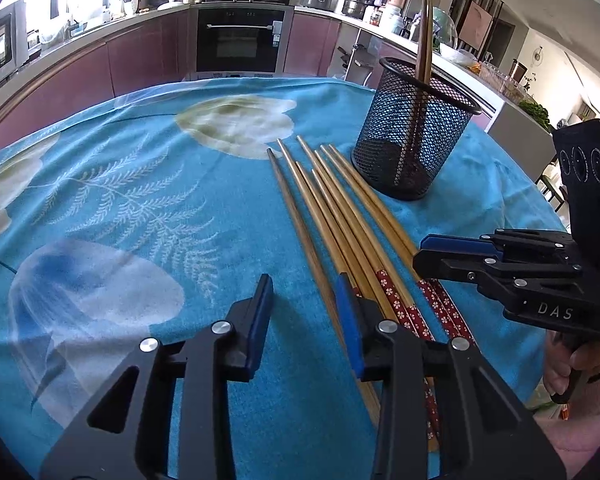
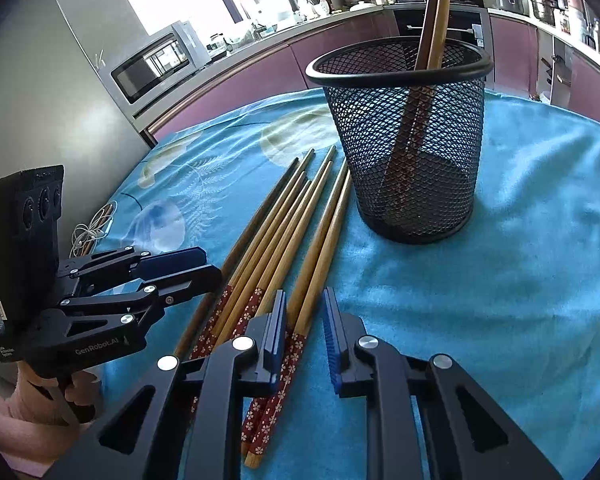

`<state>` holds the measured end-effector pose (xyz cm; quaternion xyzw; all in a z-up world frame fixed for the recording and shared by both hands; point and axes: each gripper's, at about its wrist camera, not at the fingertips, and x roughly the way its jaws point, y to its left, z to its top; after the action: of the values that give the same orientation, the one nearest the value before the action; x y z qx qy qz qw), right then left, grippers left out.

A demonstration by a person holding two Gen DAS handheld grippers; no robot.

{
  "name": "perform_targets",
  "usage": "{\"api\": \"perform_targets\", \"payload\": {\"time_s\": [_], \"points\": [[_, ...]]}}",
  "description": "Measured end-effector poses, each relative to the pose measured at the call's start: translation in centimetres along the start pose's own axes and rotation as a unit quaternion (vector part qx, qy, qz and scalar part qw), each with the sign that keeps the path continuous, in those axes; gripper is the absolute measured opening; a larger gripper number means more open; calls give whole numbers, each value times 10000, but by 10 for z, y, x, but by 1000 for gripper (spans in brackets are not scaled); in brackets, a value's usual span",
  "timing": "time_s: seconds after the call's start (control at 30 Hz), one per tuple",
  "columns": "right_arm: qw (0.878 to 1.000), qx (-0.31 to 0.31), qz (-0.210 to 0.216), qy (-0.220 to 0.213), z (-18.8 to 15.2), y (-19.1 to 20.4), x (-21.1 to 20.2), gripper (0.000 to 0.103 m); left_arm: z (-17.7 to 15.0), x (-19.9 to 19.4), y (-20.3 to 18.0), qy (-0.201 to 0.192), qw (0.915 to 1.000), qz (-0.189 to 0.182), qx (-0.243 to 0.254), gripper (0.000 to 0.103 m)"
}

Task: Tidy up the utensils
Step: 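Lower the left tool onto a remaining chopstick while the right tool lowers onto another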

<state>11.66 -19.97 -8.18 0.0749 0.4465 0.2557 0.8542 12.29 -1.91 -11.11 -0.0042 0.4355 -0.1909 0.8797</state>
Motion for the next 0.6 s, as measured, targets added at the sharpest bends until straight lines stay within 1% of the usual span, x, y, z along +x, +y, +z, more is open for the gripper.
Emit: {"api": "perform_targets", "payload": {"time_s": [0.07, 0.13, 0.2, 0.27, 0.37, 0.47, 0.6], "points": [[9999, 52, 99, 4, 0, -2, 0, 18, 1, 1, 1, -2, 10000, 0, -17, 33], [10000, 28, -40, -1, 1, -3, 1, 18, 1, 1, 2, -9, 10000, 24, -20, 33], [10000, 67, -32, -5, 2, -5, 1, 18, 2, 2, 2, -8, 10000, 31, -15, 33], [9999, 27, -147, -18, 2, -5, 0, 15, 3, 3, 2, -2, 10000, 29, -12, 32], [9998, 29, -197, 4, 2, -7, 1, 15, 3, 3, 2, 13, 10000, 45, 10, 31], [9990, -178, -416, 37, 6, 0, 6, 15, 5, 6, 0, 61, 9999, 66, 76, 34], [9964, -497, -684, 30, 12, 11, 16, 15, 9, 12, -5, 88, 9996, 164, 224, 33]]}}
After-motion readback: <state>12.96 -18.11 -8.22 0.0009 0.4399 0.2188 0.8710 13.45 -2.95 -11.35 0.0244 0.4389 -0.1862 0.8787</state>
